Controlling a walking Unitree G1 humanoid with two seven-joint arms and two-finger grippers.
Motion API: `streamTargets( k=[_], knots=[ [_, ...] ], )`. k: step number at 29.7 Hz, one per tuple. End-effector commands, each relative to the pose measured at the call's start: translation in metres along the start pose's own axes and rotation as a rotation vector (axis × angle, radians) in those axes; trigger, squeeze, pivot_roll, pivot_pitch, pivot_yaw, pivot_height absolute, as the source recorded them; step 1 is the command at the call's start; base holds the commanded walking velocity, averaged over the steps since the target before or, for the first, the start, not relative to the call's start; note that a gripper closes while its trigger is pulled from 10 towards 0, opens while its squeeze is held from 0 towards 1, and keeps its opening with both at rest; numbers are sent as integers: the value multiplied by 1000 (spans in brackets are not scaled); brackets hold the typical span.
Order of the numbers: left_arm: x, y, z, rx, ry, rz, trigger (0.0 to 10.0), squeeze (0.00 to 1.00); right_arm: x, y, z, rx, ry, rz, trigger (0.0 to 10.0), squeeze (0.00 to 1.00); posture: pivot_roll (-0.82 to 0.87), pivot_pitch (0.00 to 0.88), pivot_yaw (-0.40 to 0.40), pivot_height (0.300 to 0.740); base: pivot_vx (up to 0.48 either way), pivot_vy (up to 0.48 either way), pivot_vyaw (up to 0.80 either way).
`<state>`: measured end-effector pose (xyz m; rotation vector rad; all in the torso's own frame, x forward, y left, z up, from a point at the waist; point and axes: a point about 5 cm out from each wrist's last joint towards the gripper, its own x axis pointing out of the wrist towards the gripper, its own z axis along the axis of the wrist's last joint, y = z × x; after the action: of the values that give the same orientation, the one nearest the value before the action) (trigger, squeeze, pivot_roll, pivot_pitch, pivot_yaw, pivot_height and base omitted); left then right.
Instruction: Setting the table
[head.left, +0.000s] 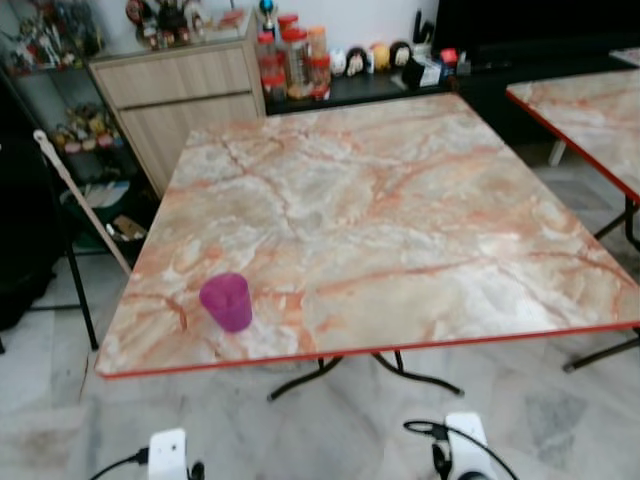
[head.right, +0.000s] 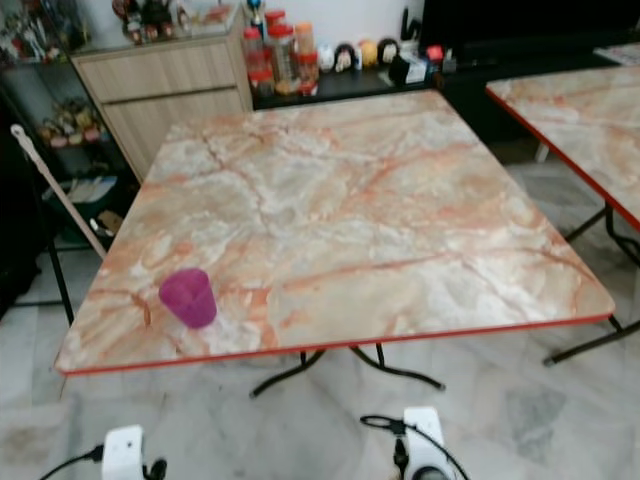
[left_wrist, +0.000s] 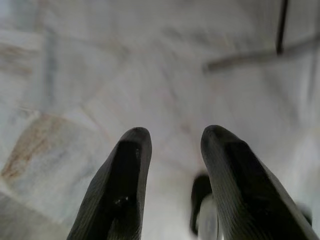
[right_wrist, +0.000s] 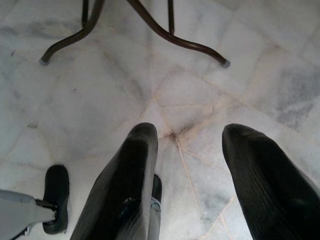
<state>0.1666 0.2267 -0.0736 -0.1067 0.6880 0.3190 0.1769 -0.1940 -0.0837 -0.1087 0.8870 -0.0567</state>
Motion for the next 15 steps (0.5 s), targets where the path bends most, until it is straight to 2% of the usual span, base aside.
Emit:
streamTargets(
  k=[1, 4, 5, 6, 8, 11, 14, 15],
  knots=[
    [-1, 17, 9, -24, -77, 68, 10000, 0, -1, 9, -4, -1, 15, 24, 10000, 0, 71, 0, 71, 740, 0, 0, 0],
    [-3, 24, 15, -34, -133, 103, 10000, 0, -1, 9, -5, -4, 16, 27, 10000, 0, 82, 0, 69, 740, 0, 0, 0],
    [-8, 36, 25, -68, -221, 160, 10000, 0, -1, 11, -5, -8, 19, 33, 10000, 0, 88, 0, 67, 740, 0, 0, 0],
    [-10, 40, 28, -80, -250, 180, 10000, 0, -1, 11, -5, -10, 20, 35, 10000, 0, 88, 0, 67, 740, 0, 0, 0],
    [-11, 40, 28, -80, -252, 180, 10000, 0, -1, 11, -5, -10, 20, 35, 10000, 0, 88, 0, 67, 740, 0, 0, 0],
    [-22, 57, 54, -100, -415, 288, 10000, 0, 0, 13, -2, -12, 14, 42, 10000, 0, 106, 0, 66, 740, 0, 0, 0],
    [-29, 66, 82, -116, -537, 357, 10000, 0, 0, 14, 0, -13, 10, 45, 10000, 0, 110, 0, 70, 740, 0, 0, 0],
    [-34, 68, 112, -124, -645, 367, 10000, 0, 1, 15, 1, -13, 7, 46, 10000, 0, 115, 0, 68, 740, 0, 0, 0]
  ],
)
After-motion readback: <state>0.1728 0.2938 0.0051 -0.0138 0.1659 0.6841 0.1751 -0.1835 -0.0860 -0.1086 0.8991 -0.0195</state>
